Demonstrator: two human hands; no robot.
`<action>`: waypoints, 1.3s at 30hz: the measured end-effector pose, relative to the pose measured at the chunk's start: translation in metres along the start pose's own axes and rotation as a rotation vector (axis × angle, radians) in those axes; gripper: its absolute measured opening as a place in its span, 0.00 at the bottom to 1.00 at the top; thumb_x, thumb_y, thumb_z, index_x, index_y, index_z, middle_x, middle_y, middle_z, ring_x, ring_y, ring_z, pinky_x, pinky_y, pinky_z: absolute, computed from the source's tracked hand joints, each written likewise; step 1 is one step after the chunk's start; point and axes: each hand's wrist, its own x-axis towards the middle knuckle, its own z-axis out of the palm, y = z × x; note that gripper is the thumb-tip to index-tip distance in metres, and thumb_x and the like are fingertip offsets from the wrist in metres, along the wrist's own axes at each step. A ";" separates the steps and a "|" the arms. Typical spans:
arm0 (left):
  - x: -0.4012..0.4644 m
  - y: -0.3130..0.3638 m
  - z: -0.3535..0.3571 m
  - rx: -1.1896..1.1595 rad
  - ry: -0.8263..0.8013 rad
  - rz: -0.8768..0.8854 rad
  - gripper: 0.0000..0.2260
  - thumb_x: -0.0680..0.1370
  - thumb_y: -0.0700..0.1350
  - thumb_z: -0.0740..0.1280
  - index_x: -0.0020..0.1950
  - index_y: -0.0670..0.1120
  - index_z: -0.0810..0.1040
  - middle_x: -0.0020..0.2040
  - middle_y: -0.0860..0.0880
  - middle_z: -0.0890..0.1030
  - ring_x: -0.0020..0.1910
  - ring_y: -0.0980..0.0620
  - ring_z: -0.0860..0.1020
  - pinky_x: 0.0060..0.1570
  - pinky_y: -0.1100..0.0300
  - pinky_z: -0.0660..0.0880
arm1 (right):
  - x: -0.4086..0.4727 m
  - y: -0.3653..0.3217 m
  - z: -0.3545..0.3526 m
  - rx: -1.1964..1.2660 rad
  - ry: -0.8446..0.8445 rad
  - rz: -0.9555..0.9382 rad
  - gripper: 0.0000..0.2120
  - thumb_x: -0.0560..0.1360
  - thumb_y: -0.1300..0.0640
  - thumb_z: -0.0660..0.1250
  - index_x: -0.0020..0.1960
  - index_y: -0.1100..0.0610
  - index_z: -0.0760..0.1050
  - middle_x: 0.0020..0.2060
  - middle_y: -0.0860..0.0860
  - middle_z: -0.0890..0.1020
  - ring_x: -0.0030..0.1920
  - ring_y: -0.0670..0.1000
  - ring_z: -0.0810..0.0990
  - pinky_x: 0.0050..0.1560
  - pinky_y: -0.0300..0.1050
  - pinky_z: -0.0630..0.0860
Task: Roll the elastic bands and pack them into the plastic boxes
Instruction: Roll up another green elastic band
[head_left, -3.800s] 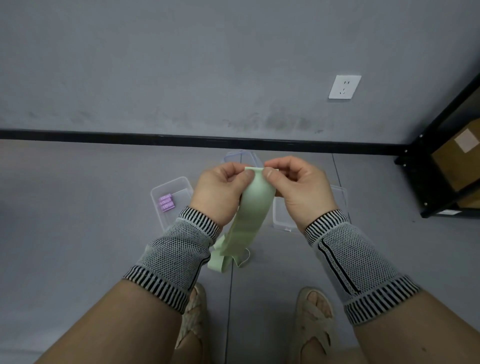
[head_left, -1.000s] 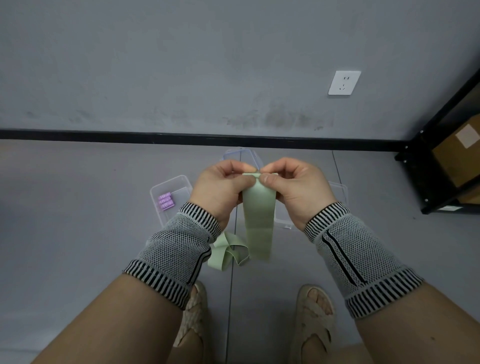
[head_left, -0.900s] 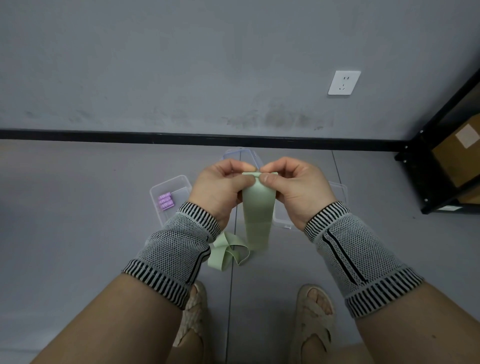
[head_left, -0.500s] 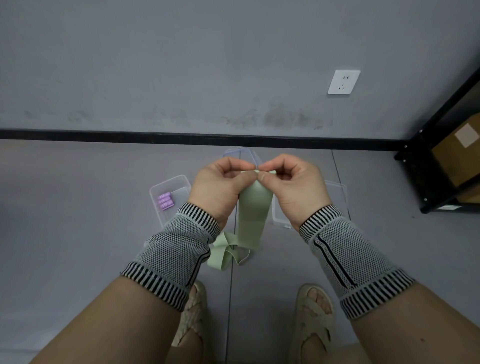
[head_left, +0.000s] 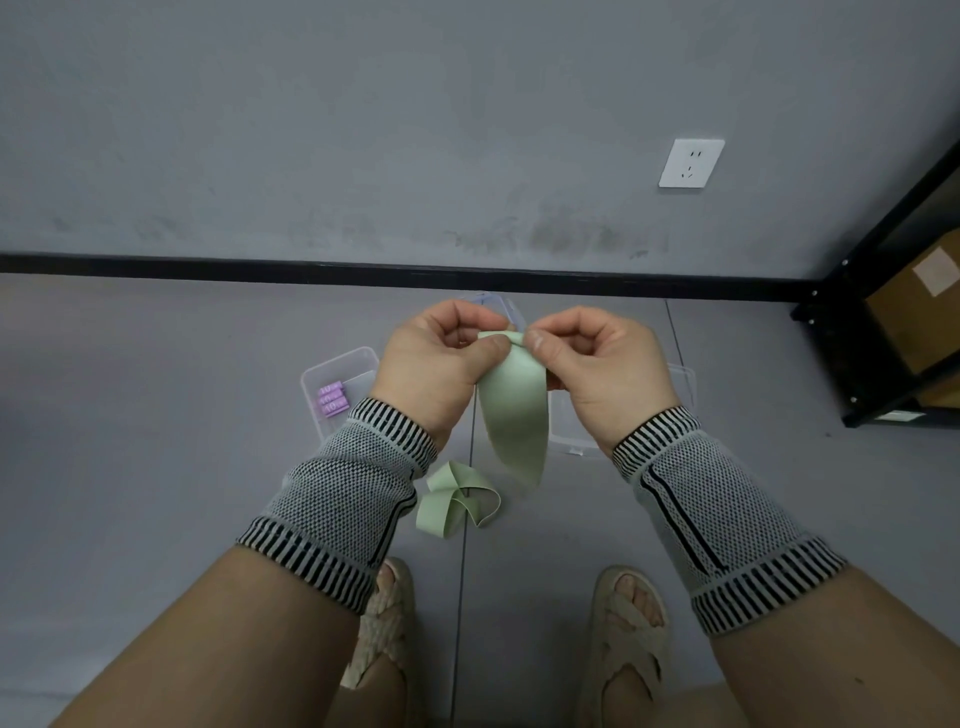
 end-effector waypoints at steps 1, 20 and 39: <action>0.000 0.000 0.000 -0.012 -0.003 -0.008 0.10 0.73 0.29 0.66 0.40 0.43 0.77 0.36 0.46 0.80 0.34 0.53 0.79 0.38 0.62 0.77 | 0.000 0.001 0.000 -0.010 0.005 -0.010 0.05 0.73 0.65 0.70 0.40 0.56 0.79 0.35 0.57 0.83 0.35 0.52 0.81 0.41 0.49 0.81; -0.001 0.009 -0.001 -0.001 -0.038 -0.137 0.08 0.73 0.30 0.67 0.41 0.43 0.76 0.39 0.41 0.80 0.34 0.49 0.80 0.37 0.58 0.80 | 0.005 0.005 0.001 -0.087 0.034 -0.100 0.11 0.72 0.67 0.70 0.39 0.51 0.78 0.35 0.49 0.80 0.39 0.48 0.79 0.44 0.47 0.80; 0.001 0.002 -0.001 0.149 0.012 0.006 0.11 0.72 0.30 0.68 0.38 0.46 0.77 0.37 0.45 0.79 0.38 0.48 0.77 0.47 0.52 0.76 | 0.002 0.002 0.000 -0.025 -0.009 -0.027 0.03 0.72 0.62 0.71 0.42 0.56 0.79 0.38 0.57 0.84 0.37 0.49 0.82 0.41 0.44 0.81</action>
